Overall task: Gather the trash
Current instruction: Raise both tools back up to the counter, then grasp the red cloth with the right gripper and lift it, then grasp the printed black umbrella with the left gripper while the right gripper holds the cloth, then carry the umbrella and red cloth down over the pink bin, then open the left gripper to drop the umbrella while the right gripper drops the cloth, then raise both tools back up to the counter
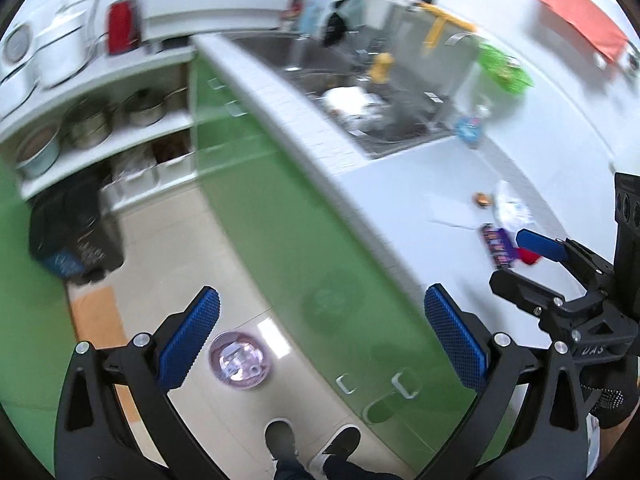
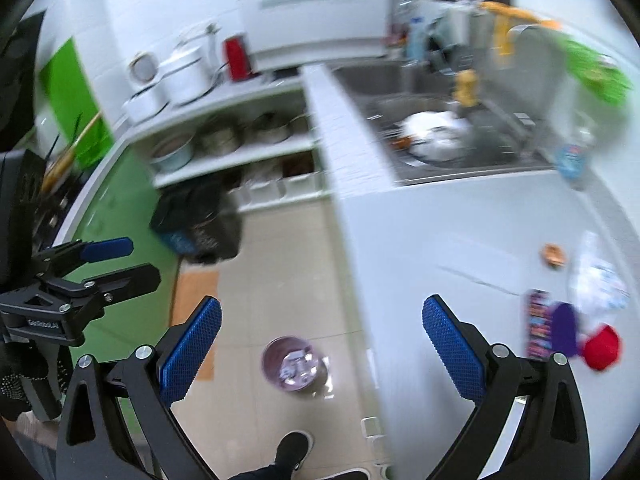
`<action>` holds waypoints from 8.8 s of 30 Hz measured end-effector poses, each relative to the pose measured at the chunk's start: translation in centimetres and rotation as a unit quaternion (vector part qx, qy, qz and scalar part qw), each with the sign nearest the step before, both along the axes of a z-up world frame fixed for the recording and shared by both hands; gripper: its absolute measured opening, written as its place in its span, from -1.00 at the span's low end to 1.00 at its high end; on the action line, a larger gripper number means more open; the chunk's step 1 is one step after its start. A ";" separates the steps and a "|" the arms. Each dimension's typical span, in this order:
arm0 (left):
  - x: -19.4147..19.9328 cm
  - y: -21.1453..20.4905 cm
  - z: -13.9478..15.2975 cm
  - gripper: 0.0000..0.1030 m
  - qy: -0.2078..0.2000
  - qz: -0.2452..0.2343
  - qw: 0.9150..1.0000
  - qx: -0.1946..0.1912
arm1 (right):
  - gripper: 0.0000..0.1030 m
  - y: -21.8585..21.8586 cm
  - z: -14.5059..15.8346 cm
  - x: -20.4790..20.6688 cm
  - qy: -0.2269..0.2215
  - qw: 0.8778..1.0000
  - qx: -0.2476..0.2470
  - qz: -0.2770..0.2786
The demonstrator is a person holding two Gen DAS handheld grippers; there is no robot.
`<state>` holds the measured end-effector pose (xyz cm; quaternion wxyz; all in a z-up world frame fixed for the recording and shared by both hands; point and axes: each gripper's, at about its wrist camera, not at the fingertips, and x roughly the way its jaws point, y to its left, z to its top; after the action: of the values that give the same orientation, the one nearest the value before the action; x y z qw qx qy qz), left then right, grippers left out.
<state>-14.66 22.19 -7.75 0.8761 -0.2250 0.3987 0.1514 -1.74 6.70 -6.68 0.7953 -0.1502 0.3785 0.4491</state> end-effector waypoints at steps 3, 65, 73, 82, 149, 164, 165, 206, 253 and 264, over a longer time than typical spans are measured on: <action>2.8 -2.5 1.3 0.95 -0.012 -0.036 0.999 0.004 | 0.88 -4.8 1.2 2.0 -0.010 0.999 0.011 -0.050; 29.0 -20.7 -8.3 0.94 0.114 -0.115 0.987 0.005 | -0.80 -26.8 -6.6 22.0 0.052 0.982 -0.026 -0.181; 28.8 -20.2 -8.9 0.34 0.124 -0.086 0.988 0.006 | -0.80 -27.2 -6.4 22.1 0.053 0.984 -0.014 -0.172; 29.5 -21.3 -9.8 -0.32 0.130 -0.091 0.987 -0.007 | -0.80 -27.3 -6.5 22.4 0.056 0.985 -0.007 -0.164; -3.1 3.5 -11.6 -0.57 0.106 0.064 0.992 -0.008 | -0.80 8.7 -9.4 -1.9 0.073 0.986 -0.044 0.144; -3.3 9.0 -38.7 -0.57 0.160 0.073 0.979 -0.104 | -0.80 14.0 -30.0 -3.4 0.107 0.976 -0.129 0.140; -3.1 9.2 -40.6 -0.57 0.165 0.073 0.977 -0.110 | -0.80 14.0 -31.4 -3.4 0.110 0.975 -0.133 0.138; -16.3 11.9 -48.7 0.94 0.146 0.192 0.954 -0.176 | -0.16 25.2 -51.6 -8.4 0.129 0.946 -0.217 0.204; -3.4 4.0 -2.1 0.95 -0.013 0.008 0.999 -0.028 | 0.88 3.0 -1.6 -2.7 0.001 1.000 0.003 -0.019; 6.9 -3.5 1.1 0.95 -0.037 -0.142 0.989 -0.012 | 0.88 -9.9 1.6 1.7 -0.026 0.983 0.030 -0.180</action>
<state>-7.78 18.67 -6.61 0.9000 -0.1822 0.3957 0.0127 -0.08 -3.19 -5.03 0.8770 -0.0672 0.3649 0.3052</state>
